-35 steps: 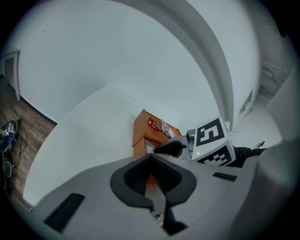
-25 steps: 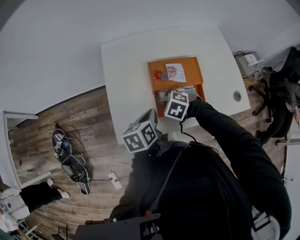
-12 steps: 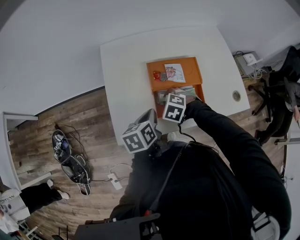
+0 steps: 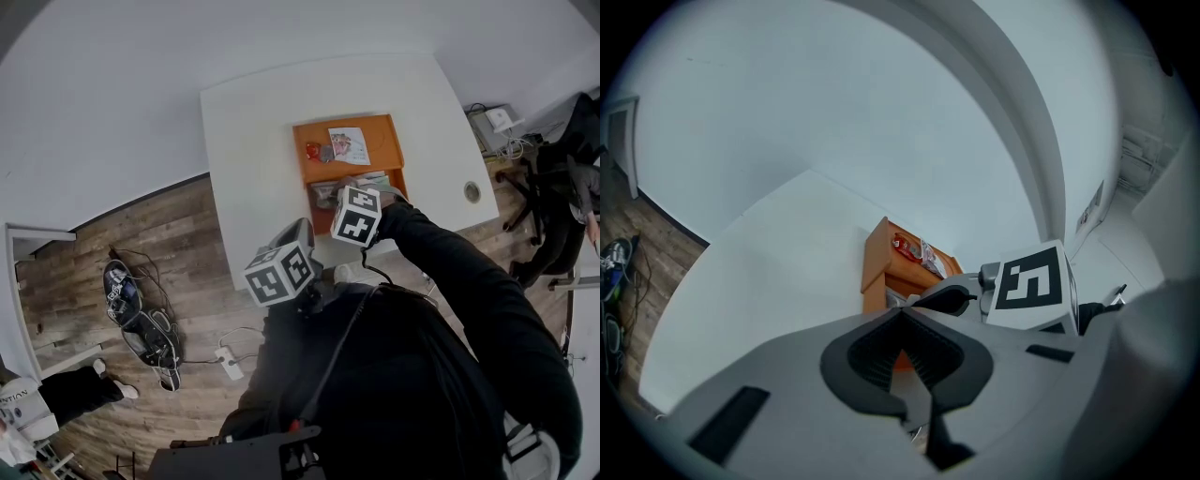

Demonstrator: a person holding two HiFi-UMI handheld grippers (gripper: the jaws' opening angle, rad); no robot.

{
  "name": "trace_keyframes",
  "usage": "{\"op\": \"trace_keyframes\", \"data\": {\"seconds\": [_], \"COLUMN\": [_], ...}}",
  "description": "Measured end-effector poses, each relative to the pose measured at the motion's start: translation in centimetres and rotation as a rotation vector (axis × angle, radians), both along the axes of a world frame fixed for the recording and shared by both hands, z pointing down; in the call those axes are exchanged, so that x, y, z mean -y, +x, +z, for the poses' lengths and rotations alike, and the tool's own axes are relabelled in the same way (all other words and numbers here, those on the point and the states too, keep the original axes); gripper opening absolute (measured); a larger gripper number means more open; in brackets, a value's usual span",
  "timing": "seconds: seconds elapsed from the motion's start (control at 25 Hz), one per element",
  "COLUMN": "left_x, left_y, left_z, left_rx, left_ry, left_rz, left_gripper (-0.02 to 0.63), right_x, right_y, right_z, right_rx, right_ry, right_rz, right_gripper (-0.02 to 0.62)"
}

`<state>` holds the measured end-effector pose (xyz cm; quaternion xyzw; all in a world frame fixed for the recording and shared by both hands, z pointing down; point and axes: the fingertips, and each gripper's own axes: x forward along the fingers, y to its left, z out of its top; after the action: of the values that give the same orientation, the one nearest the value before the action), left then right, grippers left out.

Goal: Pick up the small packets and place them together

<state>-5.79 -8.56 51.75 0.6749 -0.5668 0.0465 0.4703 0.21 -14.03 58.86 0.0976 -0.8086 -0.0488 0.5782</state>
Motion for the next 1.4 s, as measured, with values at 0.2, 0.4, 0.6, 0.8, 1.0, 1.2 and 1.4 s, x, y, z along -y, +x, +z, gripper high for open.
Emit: {"op": "trace_keyframes", "data": {"seconds": [0.2,0.4,0.6,0.8,1.0,1.2,1.4], "left_x": [-0.2,-0.1,-0.2,-0.1,0.0,0.1,0.3], "left_y": [0.1,0.2,0.5,0.9,1.1,1.1,1.3], "left_z": [0.1,0.1,0.1,0.0,0.0,-0.1,-0.1], "left_rx": [0.002,0.006,0.006,0.008,0.012,0.015,0.014], "left_ry": [-0.003,-0.004,-0.005,-0.005,-0.002,-0.004,-0.004], "left_rz": [0.004,0.014,0.027,0.041,0.048,0.047,0.05], "left_gripper": [-0.002,-0.002,-0.002,-0.002,-0.002,-0.002,-0.002], "right_x": [-0.4,-1.0,-1.4,2.0,6.7,9.5,11.2], "right_y": [0.7,1.2,1.9,4.1,7.3,9.5,10.9], "right_z": [-1.3,-3.2,-6.5,-10.0,-11.5,-11.6,-10.7], "right_rx": [0.039,0.086,0.159,0.211,0.216,0.189,0.145], "right_ry": [-0.017,-0.042,-0.024,0.059,0.121,0.147,0.147], "right_rz": [0.016,0.019,0.025,0.101,0.223,0.289,0.334], "right_gripper": [0.025,0.025,0.025,0.026,0.026,0.026,0.026]}}
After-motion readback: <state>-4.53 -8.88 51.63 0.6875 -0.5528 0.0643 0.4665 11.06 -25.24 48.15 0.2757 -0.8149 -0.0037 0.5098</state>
